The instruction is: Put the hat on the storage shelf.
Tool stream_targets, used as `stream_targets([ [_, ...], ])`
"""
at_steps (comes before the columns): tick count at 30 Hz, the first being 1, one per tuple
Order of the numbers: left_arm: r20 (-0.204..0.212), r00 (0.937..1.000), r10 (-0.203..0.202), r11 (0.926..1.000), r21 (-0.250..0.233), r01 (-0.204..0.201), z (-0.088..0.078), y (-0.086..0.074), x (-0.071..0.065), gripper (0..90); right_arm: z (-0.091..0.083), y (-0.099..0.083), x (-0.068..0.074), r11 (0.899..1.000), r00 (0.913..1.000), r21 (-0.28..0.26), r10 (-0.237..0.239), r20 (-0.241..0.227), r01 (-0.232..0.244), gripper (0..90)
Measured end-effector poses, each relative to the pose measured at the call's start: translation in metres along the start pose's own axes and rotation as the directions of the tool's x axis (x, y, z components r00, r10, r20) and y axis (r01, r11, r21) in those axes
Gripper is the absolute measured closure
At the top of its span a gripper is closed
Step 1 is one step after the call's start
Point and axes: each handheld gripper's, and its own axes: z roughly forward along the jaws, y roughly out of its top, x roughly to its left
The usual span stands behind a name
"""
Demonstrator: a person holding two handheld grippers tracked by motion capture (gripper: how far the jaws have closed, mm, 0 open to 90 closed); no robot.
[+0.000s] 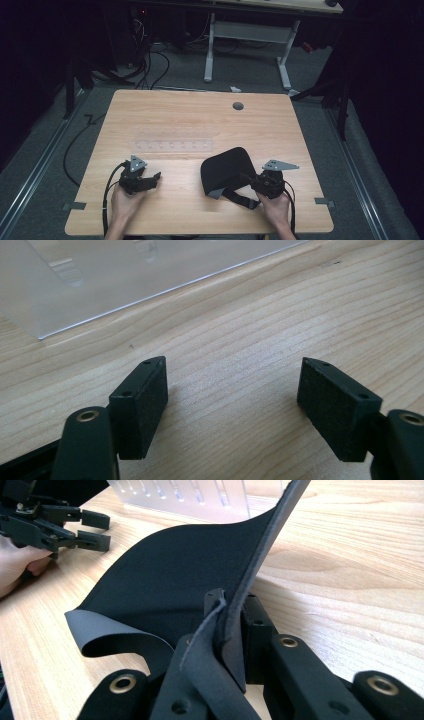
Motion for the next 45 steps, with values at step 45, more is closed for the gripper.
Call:
stream_targets([
  [45,0.359,0.9211,0.152,0.9884,-0.048,-0.144,-0.040,-0.003,-0.081,27.0,0.010,0.027,0.030,1.000,0.9972,0.018,0.008,-0.074,-0.007,84.7],
])
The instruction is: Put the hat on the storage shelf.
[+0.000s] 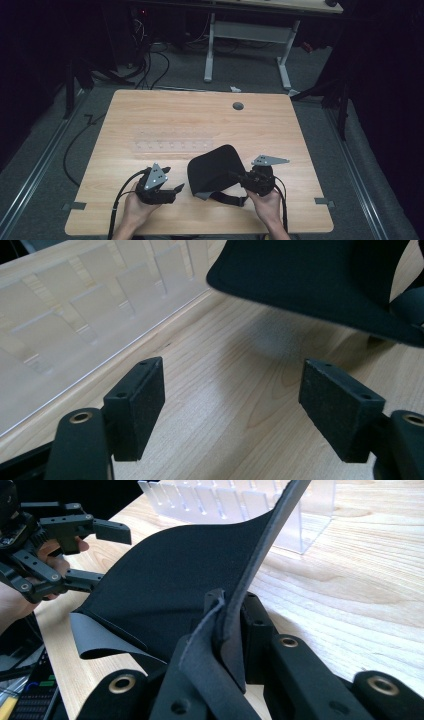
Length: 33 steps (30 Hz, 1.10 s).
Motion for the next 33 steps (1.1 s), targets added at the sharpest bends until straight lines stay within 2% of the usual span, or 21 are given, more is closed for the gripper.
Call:
stream_targets([
  [4,0.014,0.9996,0.023,0.9997,-0.001,-0.023,0.001,-0.003,-0.003,26.7,0.005,0.002,0.003,1.000,0.9999,0.014,-0.004,-0.010,0.004,84.7],
  [9,0.011,0.9972,0.074,0.9972,0.006,-0.075,0.002,-0.009,-0.007,27.9,0.012,0.006,0.006,0.999,0.9997,0.034,-0.004,-0.022,0.004,84.7],
  [15,0.020,0.9958,0.089,0.9960,-0.004,-0.089,0.003,-0.010,-0.010,28.0,0.018,0.011,0.011,0.997,0.9999,0.071,-0.006,-0.015,0.007,84.6],
  [20,0.014,0.9927,0.120,0.9928,-0.002,-0.120,0.002,-0.011,-0.011,28.0,0.022,0.013,0.013,0.996,0.9997,0.089,0.006,-0.026,-0.004,84.6],
  [30,0.014,0.9910,0.133,0.9910,0.005,-0.133,0.003,-0.014,-0.013,30.7,0.027,0.014,0.015,0.994,0.9989,0.105,0.011,-0.046,-0.006,84.5],
  [33,0.013,0.9926,0.120,0.9927,0.010,-0.121,0.003,-0.014,-0.011,31.8,0.028,0.014,0.016,0.994,0.9988,0.110,0.010,-0.048,-0.004,84.5],
])
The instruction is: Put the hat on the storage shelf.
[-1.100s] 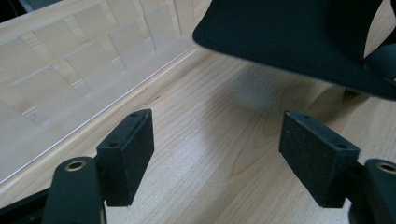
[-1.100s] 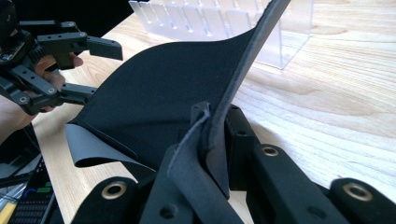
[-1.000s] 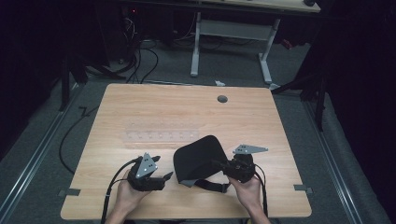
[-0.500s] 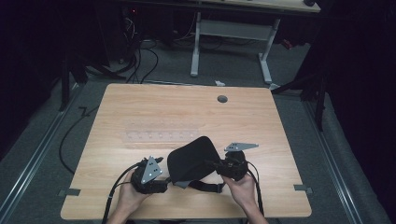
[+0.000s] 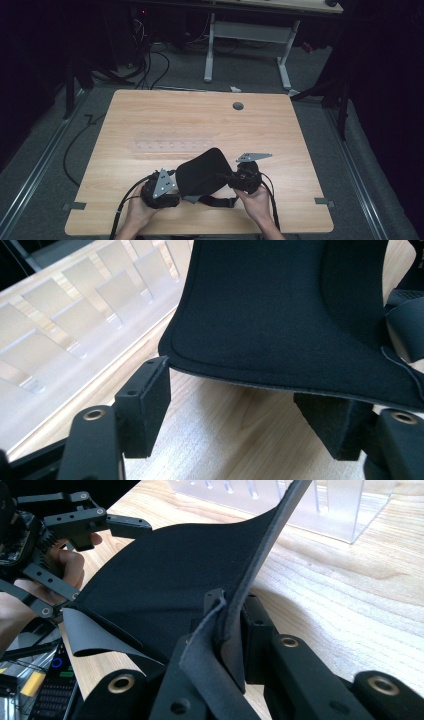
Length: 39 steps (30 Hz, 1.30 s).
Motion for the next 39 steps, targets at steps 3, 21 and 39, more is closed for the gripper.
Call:
stream_targets([
  [3,-0.006,1.0000,-0.002,1.0000,-0.001,0.002,-0.001,0.000,0.000,33.0,0.000,0.000,0.001,1.000,1.0000,-0.005,-0.008,-0.004,0.008,84.5],
  [21,-0.004,0.9989,0.047,0.9987,-0.021,-0.047,0.000,0.004,-0.007,45.1,0.000,0.001,0.006,1.000,0.9992,-0.021,-0.016,-0.036,0.015,84.4],
  [39,0.058,0.9981,0.022,0.9992,0.033,-0.024,-0.004,0.005,-0.009,60.4,0.013,0.007,0.018,0.999,0.9987,-0.028,-0.029,-0.043,0.028,83.2],
])
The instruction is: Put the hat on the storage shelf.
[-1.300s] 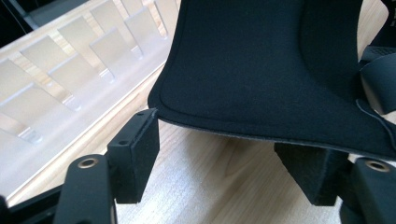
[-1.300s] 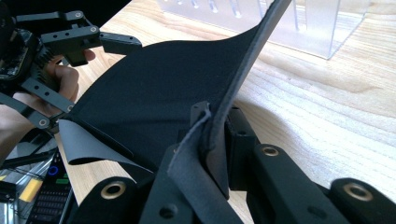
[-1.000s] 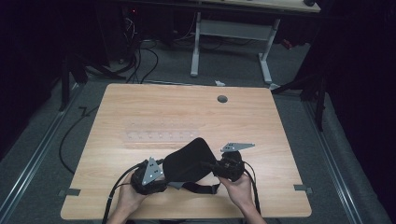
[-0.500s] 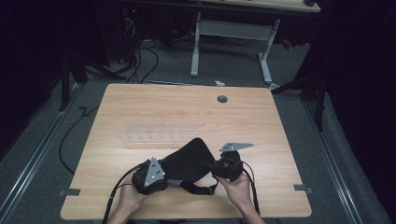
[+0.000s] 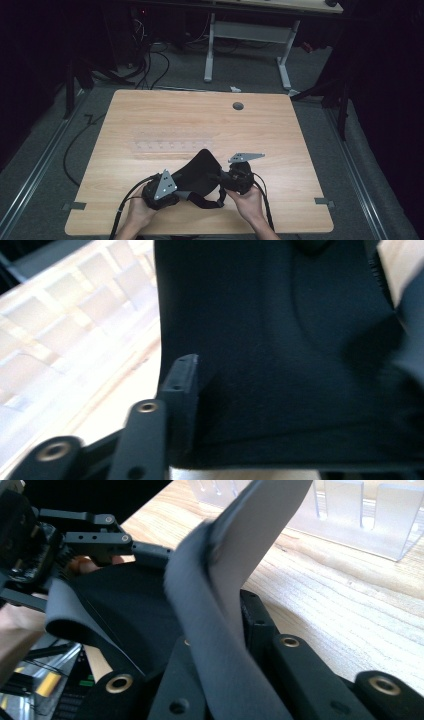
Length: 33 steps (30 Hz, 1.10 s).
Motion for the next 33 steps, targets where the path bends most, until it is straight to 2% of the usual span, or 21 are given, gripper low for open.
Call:
stream_targets([
  [1,0.010,0.9999,-0.004,1.0000,0.006,0.004,-0.001,0.000,-0.001,60.4,0.000,0.000,0.000,1.000,1.0000,0.000,0.000,0.000,0.000,82.7],
  [7,0.054,0.9985,-0.011,0.9995,0.032,0.010,-0.008,0.005,-0.002,74.7,-0.003,-0.001,0.002,1.000,0.9998,-0.019,-0.006,-0.021,0.006,78.8],
  [9,0.079,0.9968,-0.014,0.9990,0.043,0.010,-0.009,0.005,-0.004,76.4,-0.003,0.000,0.001,1.000,0.9997,-0.023,-0.005,-0.025,0.005,78.0],
  [11,0.117,0.9926,-0.032,0.9981,0.055,0.026,-0.010,0.005,-0.006,82.7,-0.006,0.000,0.000,0.999,0.9998,-0.042,0.002,-0.018,-0.002,74.5],
  [12,0.133,0.9907,-0.029,0.9979,0.062,0.021,-0.011,0.005,-0.007,82.7,-0.006,0.000,0.000,0.999,0.9998,-0.042,0.002,-0.018,-0.002,74.5],
  [13,0.144,0.9892,-0.024,0.9979,0.064,0.015,-0.012,0.005,-0.008,85.7,-0.007,0.001,0.001,0.999,0.9999,-0.049,-0.011,0.003,0.011,71.8],
  [17,0.189,0.9814,-0.034,0.9969,0.077,0.020,-0.015,0.007,-0.013,86.4,-0.009,0.001,0.000,0.998,0.9997,-0.055,-0.021,0.016,0.022,67.4],
  [19,0.202,0.9785,-0.041,0.9962,0.084,0.025,-0.018,0.008,-0.014,86.5,-0.013,0.001,0.000,0.997,0.9993,-0.073,-0.030,0.020,0.031,61.6],
  [25,0.191,0.9789,-0.072,0.9956,0.072,0.059,-0.025,0.011,-0.008,86.6,-0.029,-0.002,-0.005,0.988,0.9995,-0.154,-0.023,-0.023,0.019,51.8],
  [26,0.190,0.9779,-0.087,0.9947,0.071,0.075,-0.026,0.013,-0.005,86.5,-0.035,-0.004,-0.009,0.987,0.9998,-0.162,-0.018,0.003,0.019,51.3],
  [29,0.179,0.9763,-0.122,0.9922,0.046,0.116,-0.029,0.016,0.000,86.6,-0.039,-0.009,-0.015,0.987,0.9995,-0.161,-0.010,0.029,0.014,50.5],
  [32,0.172,0.9778,-0.119,0.9926,0.044,0.113,-0.031,0.016,-0.001,86.5,-0.039,-0.015,-0.023,0.990,0.9972,-0.139,0.002,0.075,0.009,49.4],
  [33,0.174,0.9774,-0.121,0.9924,0.046,0.114,-0.031,0.016,0.000,86.5,-0.038,-0.020,-0.028,0.992,0.9930,-0.124,-0.002,0.118,0.017,48.8],
])
